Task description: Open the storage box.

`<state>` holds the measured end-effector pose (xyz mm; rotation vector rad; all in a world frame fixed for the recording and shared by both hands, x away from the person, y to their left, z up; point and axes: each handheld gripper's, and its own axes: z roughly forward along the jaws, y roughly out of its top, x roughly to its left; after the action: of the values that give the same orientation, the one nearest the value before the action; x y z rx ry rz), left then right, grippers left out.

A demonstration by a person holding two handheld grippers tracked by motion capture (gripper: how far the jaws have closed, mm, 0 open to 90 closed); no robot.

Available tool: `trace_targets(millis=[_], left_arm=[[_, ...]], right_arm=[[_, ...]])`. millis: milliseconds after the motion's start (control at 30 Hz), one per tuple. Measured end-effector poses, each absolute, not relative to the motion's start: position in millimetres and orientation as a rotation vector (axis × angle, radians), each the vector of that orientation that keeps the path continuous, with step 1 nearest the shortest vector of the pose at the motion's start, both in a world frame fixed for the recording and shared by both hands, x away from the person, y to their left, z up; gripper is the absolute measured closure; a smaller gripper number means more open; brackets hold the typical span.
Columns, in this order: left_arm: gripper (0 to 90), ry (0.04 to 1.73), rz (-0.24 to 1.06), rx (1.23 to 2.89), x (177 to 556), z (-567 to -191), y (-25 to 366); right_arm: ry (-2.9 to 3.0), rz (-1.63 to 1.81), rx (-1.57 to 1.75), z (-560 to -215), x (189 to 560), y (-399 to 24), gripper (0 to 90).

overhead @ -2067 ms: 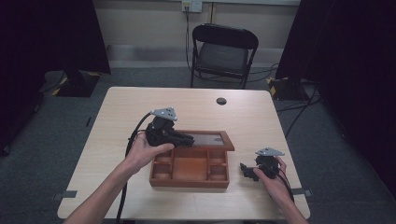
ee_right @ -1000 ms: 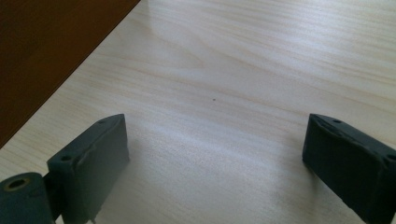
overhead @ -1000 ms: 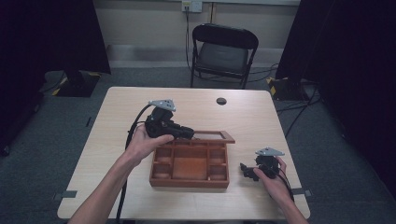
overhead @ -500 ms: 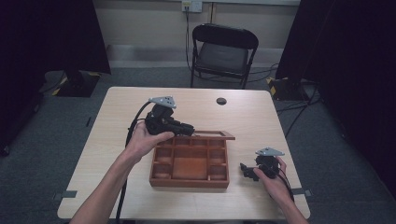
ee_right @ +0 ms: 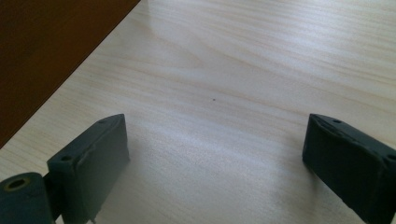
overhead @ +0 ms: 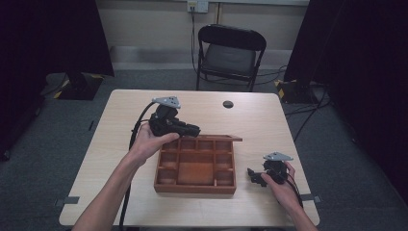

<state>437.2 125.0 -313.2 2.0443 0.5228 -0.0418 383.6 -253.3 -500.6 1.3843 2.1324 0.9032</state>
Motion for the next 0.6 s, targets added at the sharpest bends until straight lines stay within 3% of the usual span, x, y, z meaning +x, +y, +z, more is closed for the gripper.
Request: trace_targets(millis=[600], left_arm=[[83.8, 0.537, -0.017, 2.027, 441.2, -308.3, 124.7]], right_arm=[[2.136, 0.899, 1.383, -500.6, 383.8, -253.5, 6.0]])
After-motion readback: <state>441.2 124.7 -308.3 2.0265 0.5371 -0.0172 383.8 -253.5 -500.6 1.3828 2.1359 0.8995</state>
